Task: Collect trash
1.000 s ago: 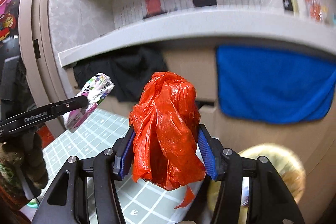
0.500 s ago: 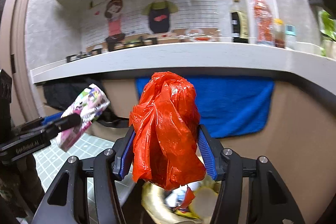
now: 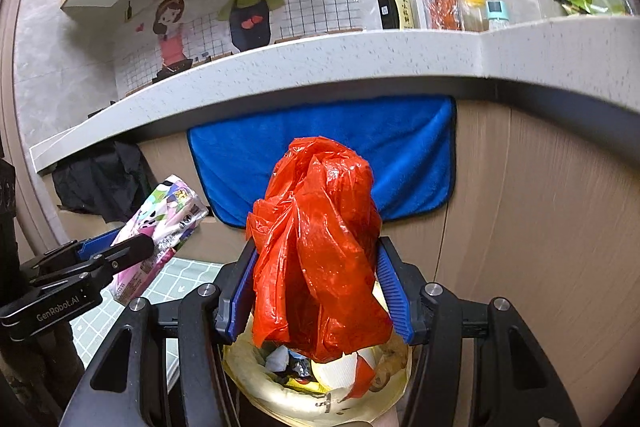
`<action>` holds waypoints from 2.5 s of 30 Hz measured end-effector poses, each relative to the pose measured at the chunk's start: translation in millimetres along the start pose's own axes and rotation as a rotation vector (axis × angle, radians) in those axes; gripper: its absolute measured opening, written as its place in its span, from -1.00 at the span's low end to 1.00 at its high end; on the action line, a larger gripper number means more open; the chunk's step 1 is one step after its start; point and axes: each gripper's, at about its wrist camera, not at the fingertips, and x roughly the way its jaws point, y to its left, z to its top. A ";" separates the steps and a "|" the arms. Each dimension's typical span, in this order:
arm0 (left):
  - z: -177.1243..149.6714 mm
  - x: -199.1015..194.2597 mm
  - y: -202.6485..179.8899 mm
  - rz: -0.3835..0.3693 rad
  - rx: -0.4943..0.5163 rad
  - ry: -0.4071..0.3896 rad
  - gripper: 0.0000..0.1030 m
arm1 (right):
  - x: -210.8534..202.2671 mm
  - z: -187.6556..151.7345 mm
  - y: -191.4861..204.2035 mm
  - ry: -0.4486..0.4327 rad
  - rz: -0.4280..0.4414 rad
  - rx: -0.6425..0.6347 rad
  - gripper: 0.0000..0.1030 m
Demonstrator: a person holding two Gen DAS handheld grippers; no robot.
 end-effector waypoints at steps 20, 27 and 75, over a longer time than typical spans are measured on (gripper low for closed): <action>-21.9 64.3 10.2 -0.013 -0.077 0.102 -0.15 | 58.6 -25.6 -10.5 0.108 0.001 0.013 0.03; -24.7 89.4 18.7 -0.119 -0.114 0.135 0.05 | 76.0 -28.9 -18.5 0.128 0.003 0.039 0.16; -177.4 -253.3 23.6 0.354 0.052 -0.012 0.35 | -170.0 -170.6 147.8 -0.005 -0.020 -0.059 0.44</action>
